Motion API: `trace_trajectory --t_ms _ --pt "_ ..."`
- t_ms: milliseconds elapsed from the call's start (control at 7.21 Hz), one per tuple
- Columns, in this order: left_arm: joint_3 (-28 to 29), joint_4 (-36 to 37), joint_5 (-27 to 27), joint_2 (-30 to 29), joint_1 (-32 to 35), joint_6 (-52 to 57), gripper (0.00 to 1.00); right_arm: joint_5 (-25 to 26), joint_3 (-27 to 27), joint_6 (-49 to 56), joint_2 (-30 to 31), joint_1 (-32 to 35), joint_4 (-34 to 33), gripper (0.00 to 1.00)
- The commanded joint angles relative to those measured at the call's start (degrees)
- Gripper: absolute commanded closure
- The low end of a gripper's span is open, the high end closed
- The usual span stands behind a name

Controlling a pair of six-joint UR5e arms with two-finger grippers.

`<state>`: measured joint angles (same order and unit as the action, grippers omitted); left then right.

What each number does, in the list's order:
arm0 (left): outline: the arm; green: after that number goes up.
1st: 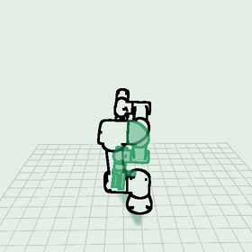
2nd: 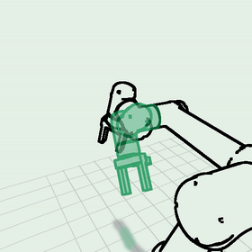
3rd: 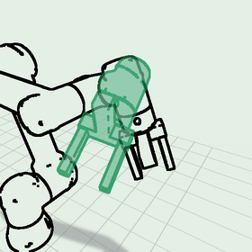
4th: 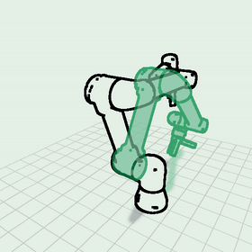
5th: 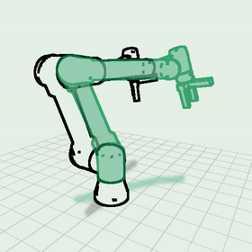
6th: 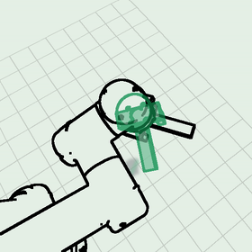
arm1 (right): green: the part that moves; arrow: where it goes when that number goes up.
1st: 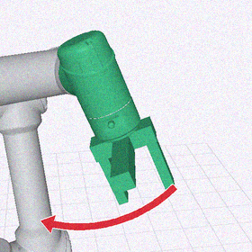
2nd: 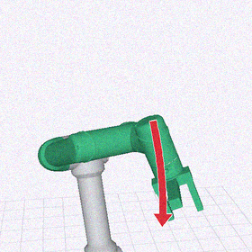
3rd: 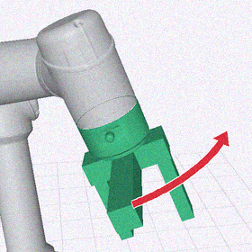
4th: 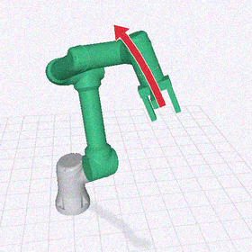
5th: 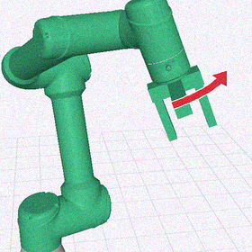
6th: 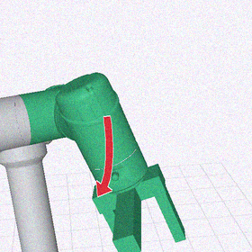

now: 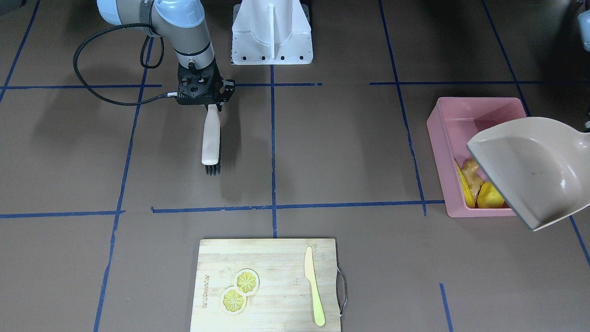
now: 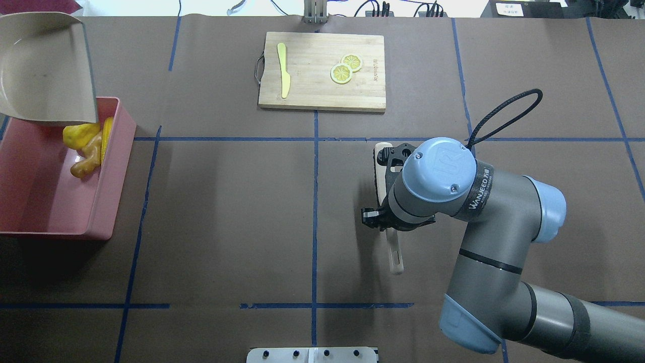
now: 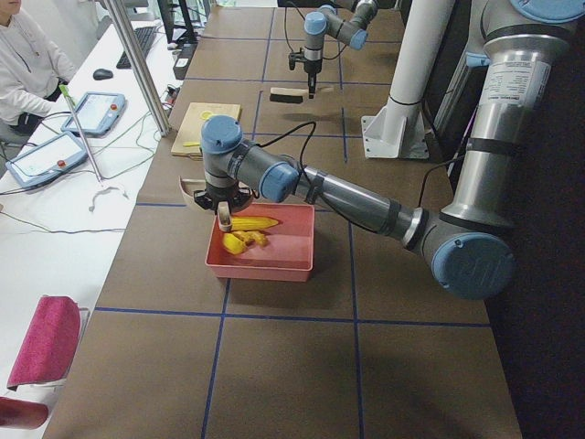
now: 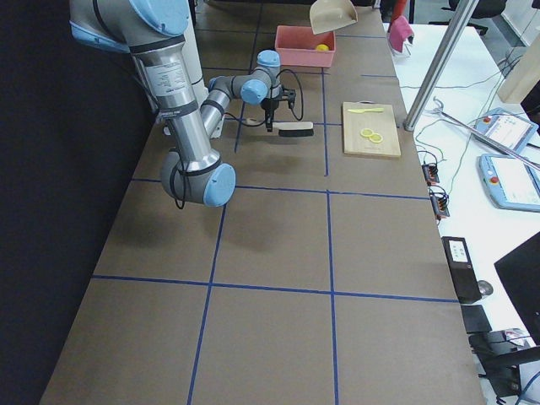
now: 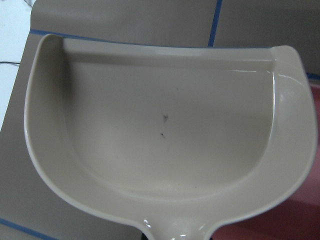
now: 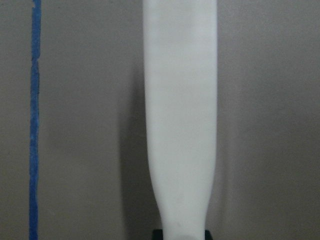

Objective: Sweep and dump trash into bin
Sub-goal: 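Bring the empty dustpan back down toward the table with the left gripper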

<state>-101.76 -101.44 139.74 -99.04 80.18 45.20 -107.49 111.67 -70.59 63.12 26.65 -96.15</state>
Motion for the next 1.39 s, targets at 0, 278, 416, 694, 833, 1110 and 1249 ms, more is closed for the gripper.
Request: trace_trajectory --t_ms 0,278,416,694,833,1110,1249 --pt "-0.4 -10.5 1.1 -0.8 -7.6 -12.9 1.0 0.1 0.2 -0.1 -0.1 0.0 0.0 1.0" --pt "-3.0 -10.9 1.0 -3.3 -15.2 -22.0 1.0 0.1 0.4 -0.2 -0.2 0.1 0.0 1.0" --pt "-3.3 -10.8 0.5 -4.4 -20.4 -22.3 0.99 0.1 0.4 -0.2 -0.4 0.0 0.0 1.0" --pt "-3.2 -10.9 0.3 -5.5 -27.8 -23.9 0.92 0.0 1.1 -0.9 -0.5 0.0 0.0 1.0" --pt "-2.7 -10.9 -1.7 -6.2 -31.2 -24.4 0.88 0.0 1.4 -1.0 -0.5 0.0 0.0 1.0" --pt "-1.8 -11.1 -5.9 -7.6 -36.9 -24.3 0.87 0.0 1.4 -1.0 -0.5 0.0 0.0 1.0" --pt "-1.8 -11.0 -8.1 -8.1 -39.7 -24.5 0.87 0.0 1.4 -1.1 -0.5 0.0 0.0 1.0"
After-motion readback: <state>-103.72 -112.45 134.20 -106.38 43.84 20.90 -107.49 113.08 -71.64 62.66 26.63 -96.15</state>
